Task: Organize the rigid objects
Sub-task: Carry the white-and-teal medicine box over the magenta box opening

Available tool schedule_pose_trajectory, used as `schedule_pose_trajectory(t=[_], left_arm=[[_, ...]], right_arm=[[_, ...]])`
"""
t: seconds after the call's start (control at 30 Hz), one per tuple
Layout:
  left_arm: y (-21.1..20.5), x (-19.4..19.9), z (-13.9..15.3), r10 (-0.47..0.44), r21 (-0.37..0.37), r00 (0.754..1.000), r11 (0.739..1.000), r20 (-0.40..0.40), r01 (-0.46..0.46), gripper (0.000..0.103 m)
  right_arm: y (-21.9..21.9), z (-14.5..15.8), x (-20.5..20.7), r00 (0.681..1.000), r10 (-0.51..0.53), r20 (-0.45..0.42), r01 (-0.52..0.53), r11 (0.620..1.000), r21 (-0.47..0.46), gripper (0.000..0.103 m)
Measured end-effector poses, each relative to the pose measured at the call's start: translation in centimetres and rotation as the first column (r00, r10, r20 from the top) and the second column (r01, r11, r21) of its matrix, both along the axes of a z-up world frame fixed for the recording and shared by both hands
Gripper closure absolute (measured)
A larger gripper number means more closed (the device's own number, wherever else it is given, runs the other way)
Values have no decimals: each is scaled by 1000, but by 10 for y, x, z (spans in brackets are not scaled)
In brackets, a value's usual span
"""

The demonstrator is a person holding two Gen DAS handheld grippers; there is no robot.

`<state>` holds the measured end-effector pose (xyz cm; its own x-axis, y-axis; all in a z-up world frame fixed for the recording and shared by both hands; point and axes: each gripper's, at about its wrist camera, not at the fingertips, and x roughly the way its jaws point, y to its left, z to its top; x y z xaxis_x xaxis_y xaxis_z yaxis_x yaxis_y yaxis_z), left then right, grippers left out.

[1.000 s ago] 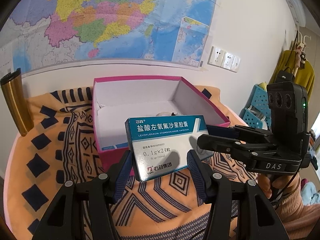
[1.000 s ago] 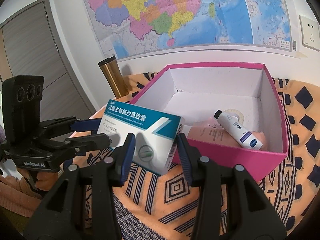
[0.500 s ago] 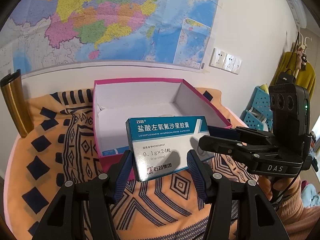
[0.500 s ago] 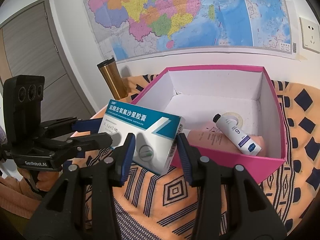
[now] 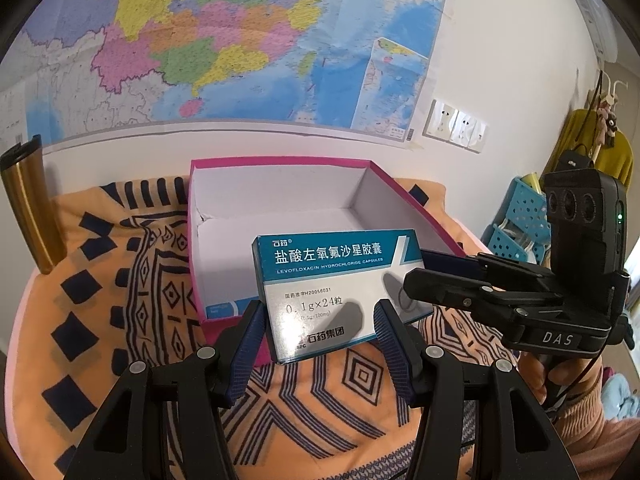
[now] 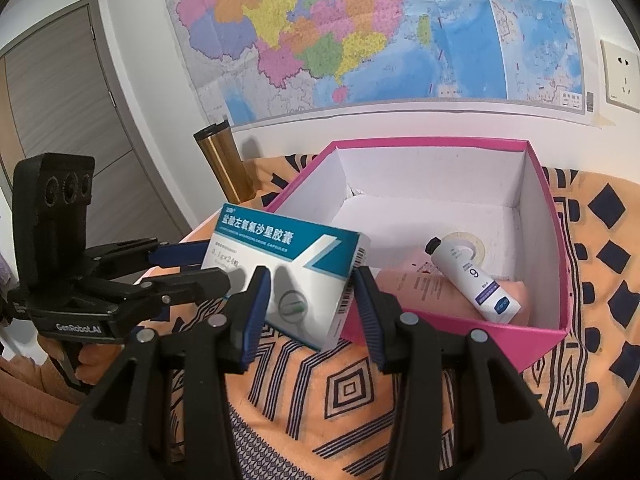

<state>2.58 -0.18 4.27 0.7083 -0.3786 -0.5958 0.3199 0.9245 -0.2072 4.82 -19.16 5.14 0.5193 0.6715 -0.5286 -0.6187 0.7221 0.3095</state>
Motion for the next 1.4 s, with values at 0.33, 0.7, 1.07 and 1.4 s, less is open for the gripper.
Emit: schedule_pose_trajectory(t=[0.33,0.7,1.07,1.4], left_arm=[[2,6,-1,7,-4,1000,1000,-2,-7,47],[2,10,0,10,-6,1000,1000,2,-10,47],[1,14,1,15,-5,1000,1000,4,-15,47],[-1,19,0,19,-5,1000,1000,2,-19,47]], right_arm=[[0,1,2,1000,1,6,-1,1000,-1,57],[1,2,6,1000,1,10,-1,1000,3,56],[-1,4,9,1000,-1,16,1,1000,5,56],[-1,6,13,1000,-7,20,7,1000,7,56]])
